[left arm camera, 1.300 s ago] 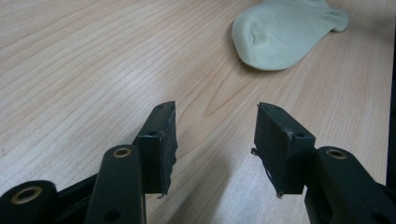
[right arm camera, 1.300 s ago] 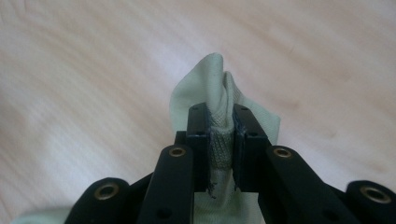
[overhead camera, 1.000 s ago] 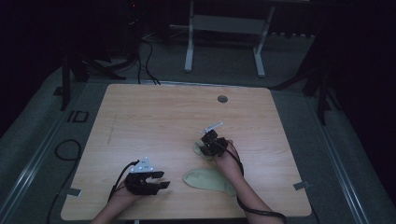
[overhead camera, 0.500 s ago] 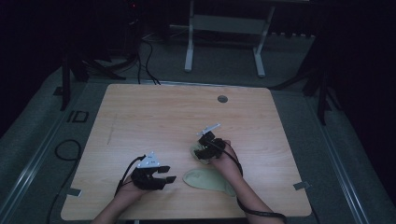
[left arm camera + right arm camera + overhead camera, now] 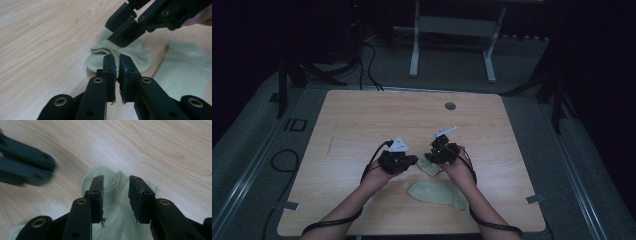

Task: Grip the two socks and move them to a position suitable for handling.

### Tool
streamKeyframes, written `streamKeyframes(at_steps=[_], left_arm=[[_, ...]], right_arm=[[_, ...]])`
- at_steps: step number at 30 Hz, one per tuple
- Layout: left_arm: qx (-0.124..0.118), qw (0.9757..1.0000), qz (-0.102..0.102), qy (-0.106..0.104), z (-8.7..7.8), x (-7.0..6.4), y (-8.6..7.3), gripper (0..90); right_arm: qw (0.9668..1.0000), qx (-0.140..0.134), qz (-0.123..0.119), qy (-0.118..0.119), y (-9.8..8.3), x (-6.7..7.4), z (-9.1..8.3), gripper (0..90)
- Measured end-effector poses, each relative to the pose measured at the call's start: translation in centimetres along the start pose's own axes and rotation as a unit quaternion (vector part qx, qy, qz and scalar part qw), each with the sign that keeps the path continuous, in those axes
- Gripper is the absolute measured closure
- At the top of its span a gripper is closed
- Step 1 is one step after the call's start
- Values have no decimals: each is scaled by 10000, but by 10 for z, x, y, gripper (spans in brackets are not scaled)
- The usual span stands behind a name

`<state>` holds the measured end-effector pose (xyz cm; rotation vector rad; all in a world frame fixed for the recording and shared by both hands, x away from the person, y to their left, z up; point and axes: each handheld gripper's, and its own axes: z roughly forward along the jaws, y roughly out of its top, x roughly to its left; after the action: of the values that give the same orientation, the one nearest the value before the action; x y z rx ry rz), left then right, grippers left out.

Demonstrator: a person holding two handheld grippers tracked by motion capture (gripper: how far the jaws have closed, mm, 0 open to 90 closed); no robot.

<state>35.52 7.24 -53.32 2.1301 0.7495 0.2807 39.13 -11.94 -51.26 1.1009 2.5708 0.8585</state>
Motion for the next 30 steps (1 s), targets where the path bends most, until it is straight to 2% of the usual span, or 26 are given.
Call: streamKeyframes(at_steps=[1,2,4,7,9,10,11,12,14,16,18,23,25,26,27,28,30], left_arm=[[98,9999,-27,-40,5,2,0,873],[98,9999,-27,-40,5,2,0,889],[327,9994,-89,-32,19,7,-2,889],[560,9984,-81,-1,29,10,-5,889],[700,9975,-35,68,34,10,-7,889],[700,9975,-35,68,34,10,-7,889],[702,9975,-51,99,35,9,-7,889],[702,9975,-51,99,35,9,-7,889],[528,9985,-95,129,30,10,-5,889],[478,9987,-122,109,28,10,-3,889],[306,9993,-205,62,25,11,2,889],[257,9990,-362,-13,32,13,6,890],[201,9982,-566,-81,35,18,7,890],[201,9982,-566,-81,35,18,7,890],[153,9963,-829,-192,38,24,8,890],[143,9955,-913,-223,39,26,9,890],[214,9953,-916,-244,43,26,10,890]], right_arm=[[10000,28,40,12,1,0,2,647],[10000,39,24,17,2,0,5,652],[9999,99,43,17,2,0,10,656],[9998,199,57,26,2,0,19,671],[9996,283,84,36,1,1,24,714],[9996,283,84,36,1,1,24,714],[9994,339,58,63,-1,0,27,763],[9993,366,53,56,-1,0,29,774],[9991,413,69,52,-1,0,30,803],[9991,420,58,38,-1,0,30,807],[9990,447,-41,-3,-1,1,31,828],[9991,418,-23,-3,-1,1,32,833],[9991,413,-9,-14,-2,2,32,833],[9992,409,1,-21,-2,2,32,833],[9992,408,-7,-37,-2,2,32,833],[9992,406,-21,-54,-2,3,32,833],[9992,395,-20,-66,-3,4,32,833]])
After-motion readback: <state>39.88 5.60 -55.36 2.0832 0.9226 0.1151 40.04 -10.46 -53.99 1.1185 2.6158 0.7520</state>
